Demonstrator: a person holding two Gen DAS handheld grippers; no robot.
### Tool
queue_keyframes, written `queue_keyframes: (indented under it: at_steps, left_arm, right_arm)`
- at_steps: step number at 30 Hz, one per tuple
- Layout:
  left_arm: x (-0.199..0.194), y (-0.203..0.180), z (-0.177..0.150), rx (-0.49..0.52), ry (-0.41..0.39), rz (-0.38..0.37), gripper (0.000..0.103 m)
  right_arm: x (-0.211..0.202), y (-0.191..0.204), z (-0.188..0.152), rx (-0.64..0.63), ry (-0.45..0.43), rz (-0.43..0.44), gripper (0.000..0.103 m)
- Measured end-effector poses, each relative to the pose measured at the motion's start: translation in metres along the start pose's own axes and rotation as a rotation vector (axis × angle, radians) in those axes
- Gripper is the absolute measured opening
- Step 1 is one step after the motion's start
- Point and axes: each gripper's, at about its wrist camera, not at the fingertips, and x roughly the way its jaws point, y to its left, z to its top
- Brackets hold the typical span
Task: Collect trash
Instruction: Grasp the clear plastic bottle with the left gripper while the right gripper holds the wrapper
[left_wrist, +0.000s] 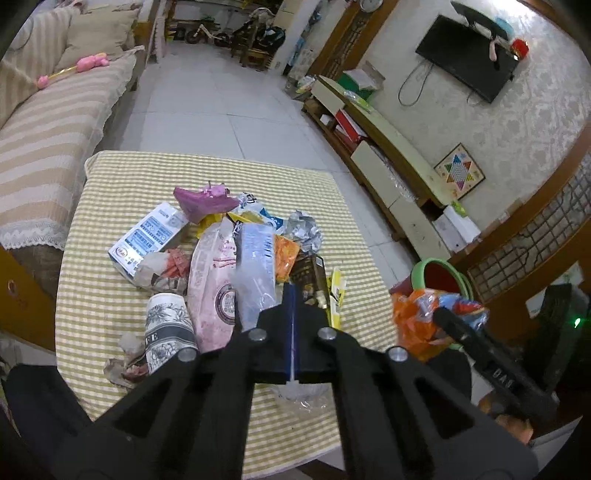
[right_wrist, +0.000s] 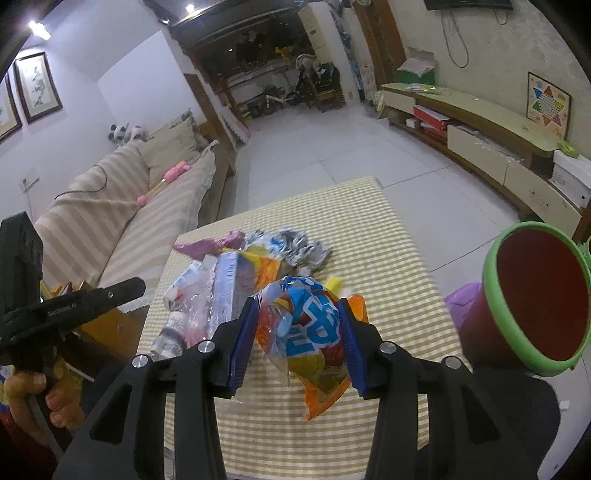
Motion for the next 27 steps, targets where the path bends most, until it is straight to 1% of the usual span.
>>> queue_keyframes:
  at_steps: [1, 3, 4, 5, 7, 10, 11, 13, 15, 16, 17, 18, 19, 21, 22, 23, 25, 26, 27]
  left_arm:
    - [0.002, 0.0, -0.001, -0.005, 0.004, 0.001, 0.001]
    - [0.01, 0.001, -0.004, -0.015, 0.032, -0.001, 0.021]
    - [0.014, 0.002, -0.008, -0.02, 0.051, 0.001, 0.057]
    - [0.016, 0.003, -0.012, -0.022, 0.055, 0.013, 0.081]
    - [0.021, 0.002, -0.025, -0.006, 0.076, 0.044, 0.083]
    - [0.035, 0.005, -0.043, 0.02, 0.153, 0.074, 0.083]
    - [0.038, 0.008, -0.047, 0.022, 0.171, 0.072, 0.083]
    - [0.037, 0.013, -0.051, 0.032, 0.181, 0.053, 0.083]
    - [0.033, 0.017, -0.054, 0.084, 0.188, 0.029, 0.083]
    - [0.031, 0.018, -0.057, 0.145, 0.203, 0.021, 0.085]
    - [0.031, 0.019, -0.06, 0.182, 0.215, 0.02, 0.088]
    - [0.031, 0.021, -0.065, 0.24, 0.235, 0.027, 0.089]
    - [0.031, 0.022, -0.069, 0.271, 0.241, 0.034, 0.089]
    - [0.033, 0.028, -0.078, 0.305, 0.24, 0.059, 0.089]
    - [0.033, 0.033, -0.083, 0.293, 0.241, 0.055, 0.089]
    - [0.031, 0.038, -0.085, 0.275, 0.239, 0.035, 0.089]
    - [0.022, 0.043, -0.085, 0.268, 0.22, -0.028, 0.089]
    - [0.015, 0.042, -0.085, 0.305, 0.218, -0.066, 0.089]
    - [0.011, 0.039, -0.085, 0.341, 0.222, -0.081, 0.09]
  right_arm:
    - [-0.001, -0.002, 0.0, 0.007, -0.004, -0.001, 0.042]
    - [-0.003, -0.005, 0.001, 0.016, -0.008, -0.003, 0.042]
    - [-0.003, -0.006, 0.0, 0.017, -0.004, -0.006, 0.042]
    - [-0.002, -0.008, 0.0, 0.017, 0.0, -0.007, 0.042]
    - [0.0, -0.01, -0.001, 0.018, 0.011, -0.01, 0.042]
    - [0.004, -0.011, -0.004, 0.032, 0.032, -0.005, 0.042]
    - [0.006, -0.011, -0.005, 0.033, 0.04, -0.004, 0.042]
    - [0.008, -0.01, -0.005, 0.027, 0.056, -0.007, 0.042]
    - [0.009, -0.007, -0.003, 0.019, 0.061, -0.009, 0.043]
    - [0.01, -0.005, -0.003, 0.017, 0.063, -0.011, 0.043]
    - [0.011, -0.005, -0.002, 0.016, 0.064, -0.01, 0.043]
    - [0.012, -0.004, -0.002, 0.015, 0.065, -0.009, 0.043]
    - [0.014, -0.002, -0.002, 0.013, 0.067, -0.007, 0.043]
    - [0.017, 0.001, -0.003, 0.009, 0.072, -0.006, 0.043]
    - [0.019, 0.003, -0.004, 0.008, 0.077, -0.003, 0.043]
    - [0.02, 0.005, -0.004, 0.008, 0.081, 0.0, 0.043]
    - [0.02, 0.007, -0.005, -0.001, 0.088, 0.003, 0.043]
    - [0.021, 0.008, -0.005, -0.006, 0.092, 0.002, 0.043]
    - [0.022, 0.009, -0.006, -0.011, 0.1, 0.002, 0.043]
